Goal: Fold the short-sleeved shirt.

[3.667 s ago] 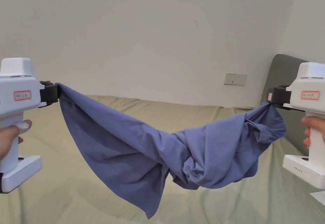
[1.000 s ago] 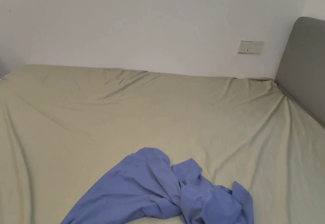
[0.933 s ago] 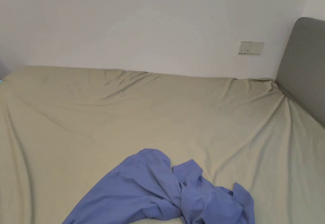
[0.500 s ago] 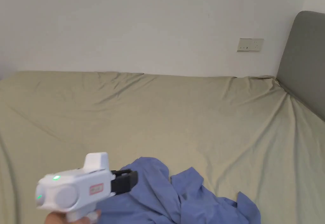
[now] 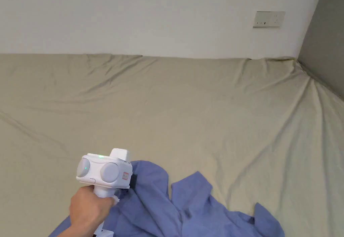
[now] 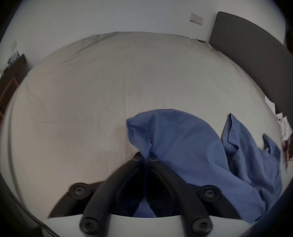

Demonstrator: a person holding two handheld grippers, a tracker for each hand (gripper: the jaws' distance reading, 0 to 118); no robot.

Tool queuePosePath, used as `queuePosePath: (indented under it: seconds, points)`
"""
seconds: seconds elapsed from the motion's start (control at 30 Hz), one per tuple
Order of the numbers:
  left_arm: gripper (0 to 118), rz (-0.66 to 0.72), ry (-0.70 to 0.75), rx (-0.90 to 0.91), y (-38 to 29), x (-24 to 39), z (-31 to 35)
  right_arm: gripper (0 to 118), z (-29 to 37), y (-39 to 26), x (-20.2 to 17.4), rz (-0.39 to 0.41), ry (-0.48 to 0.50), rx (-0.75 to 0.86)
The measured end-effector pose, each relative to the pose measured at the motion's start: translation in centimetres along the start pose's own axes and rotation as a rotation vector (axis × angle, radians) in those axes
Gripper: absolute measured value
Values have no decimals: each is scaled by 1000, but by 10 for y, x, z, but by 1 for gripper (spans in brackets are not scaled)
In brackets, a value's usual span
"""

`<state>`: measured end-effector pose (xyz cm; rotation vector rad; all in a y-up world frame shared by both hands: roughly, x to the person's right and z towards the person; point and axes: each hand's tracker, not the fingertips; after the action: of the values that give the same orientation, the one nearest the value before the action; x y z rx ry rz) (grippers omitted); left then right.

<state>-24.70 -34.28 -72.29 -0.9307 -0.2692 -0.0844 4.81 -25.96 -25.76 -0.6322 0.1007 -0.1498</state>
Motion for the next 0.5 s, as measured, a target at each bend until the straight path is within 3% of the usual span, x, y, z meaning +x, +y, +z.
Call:
queuePosePath:
  seconds: [0.03,0.1,0.27,0.4,0.43,0.47,0.5]
  points:
    - [2,-44,83,15,-6,9,8,0,-3,2,2,4,5,0]
    - [1,-130,-32,-29,-12,14,11,0,-8,7,4,18,5,16]
    - [1,-70,-15,74,-26,3,49,0,-24,40,14,36,25,46]
    - [1,63,-119,98,-37,-18,82,2,-55,86,28,28,102,65]
    - [1,66,-122,115,-42,-22,93,6,-70,103,31,44,113,53]
    - [1,87,-119,147,-48,-25,105,21,-88,120,33,44,102,46]
    - [1,102,-135,159,-53,-28,116,46,-108,136,37,47,106,48]
